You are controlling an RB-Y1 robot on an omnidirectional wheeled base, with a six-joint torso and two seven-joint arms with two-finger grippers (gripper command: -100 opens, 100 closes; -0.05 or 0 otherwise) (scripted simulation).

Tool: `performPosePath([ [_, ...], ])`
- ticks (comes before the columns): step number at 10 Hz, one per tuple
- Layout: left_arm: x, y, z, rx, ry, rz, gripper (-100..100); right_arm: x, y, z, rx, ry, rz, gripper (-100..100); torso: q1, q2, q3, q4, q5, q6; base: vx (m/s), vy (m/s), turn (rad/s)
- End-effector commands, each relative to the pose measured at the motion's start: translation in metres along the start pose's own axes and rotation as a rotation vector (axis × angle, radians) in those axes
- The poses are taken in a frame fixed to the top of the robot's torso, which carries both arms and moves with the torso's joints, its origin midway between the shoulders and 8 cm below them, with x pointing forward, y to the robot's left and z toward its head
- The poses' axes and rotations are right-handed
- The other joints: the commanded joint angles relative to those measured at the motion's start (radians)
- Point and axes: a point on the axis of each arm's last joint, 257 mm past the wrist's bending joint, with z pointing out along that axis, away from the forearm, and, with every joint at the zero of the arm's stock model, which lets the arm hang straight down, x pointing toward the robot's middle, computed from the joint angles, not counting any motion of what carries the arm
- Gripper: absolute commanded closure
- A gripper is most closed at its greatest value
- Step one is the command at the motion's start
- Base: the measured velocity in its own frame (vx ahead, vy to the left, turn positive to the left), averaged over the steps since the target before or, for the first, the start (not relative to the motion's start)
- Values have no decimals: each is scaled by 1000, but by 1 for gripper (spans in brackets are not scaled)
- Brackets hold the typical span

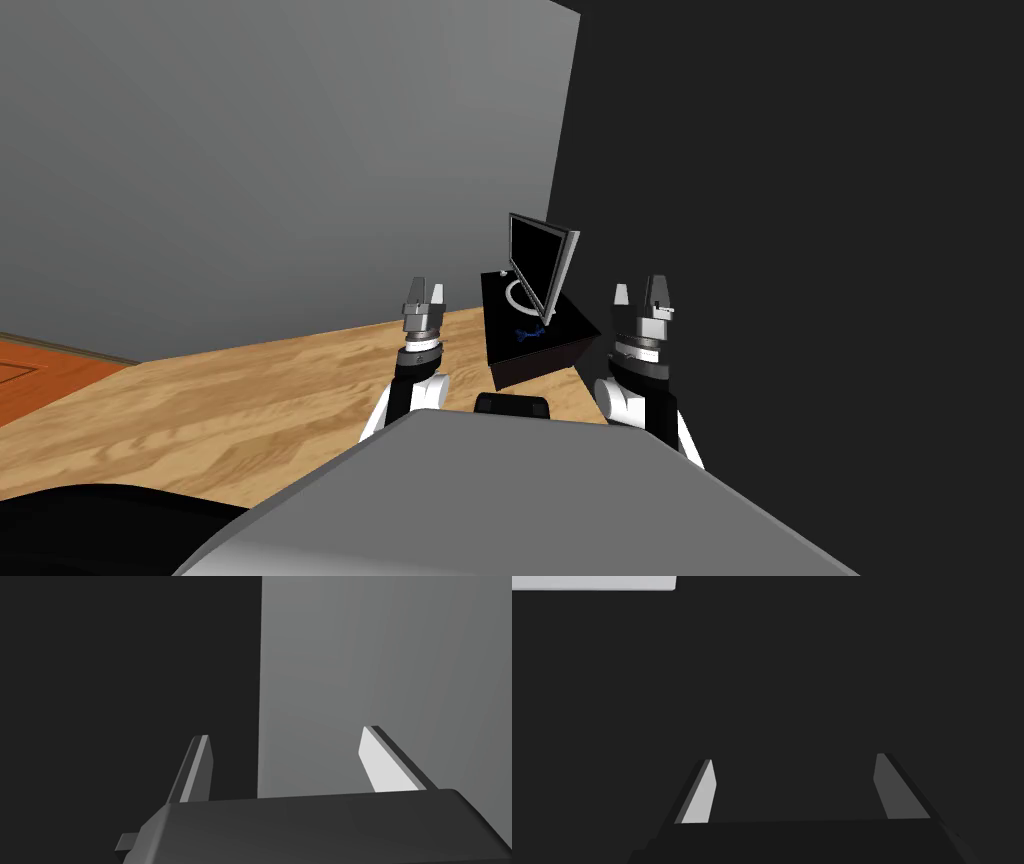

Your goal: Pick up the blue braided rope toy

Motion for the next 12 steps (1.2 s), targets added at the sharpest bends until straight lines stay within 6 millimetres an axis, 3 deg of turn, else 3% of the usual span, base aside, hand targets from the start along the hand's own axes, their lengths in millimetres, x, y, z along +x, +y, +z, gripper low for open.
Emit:
performPosePath([
  [1,0,0,0,0,0,0,0,4,-8,-3,18,35,-24,-100,0,0,0,0,0,0,-2,3,80],
  [3,0,0,0,0,0,0,0,11,-27,-10,62,91,-75,-100,0,0,0,0,0,0,-6,3,146],
  [6,0,0,0,0,0,0,0,16,-72,-31,167,183,-185,-100,0,0,0,0,0,0,-11,8,229],
  [7,0,0,0,0,0,0,0,16,-89,-41,209,215,-230,-100,0,1,0,0,0,0,-15,14,304],
  [8,0,0,0,0,0,0,0,16,-89,-41,210,215,-230,-100,1,1,0,0,0,0,-10,7,126],
  [10,0,0,0,0,0,0,0,12,-128,-66,304,281,-329,-100,0,0,0,0,0,0,-10,13,250],
  [11,0,0,0,0,0,0,0,12,-128,-66,304,281,-329,-100,0,0,0,0,0,0,-7,6,169],
  [12,0,0,0,0,0,0,0,8,-144,-78,346,314,-381,-100,0,0,0,0,0,0,-7,14,275],
])
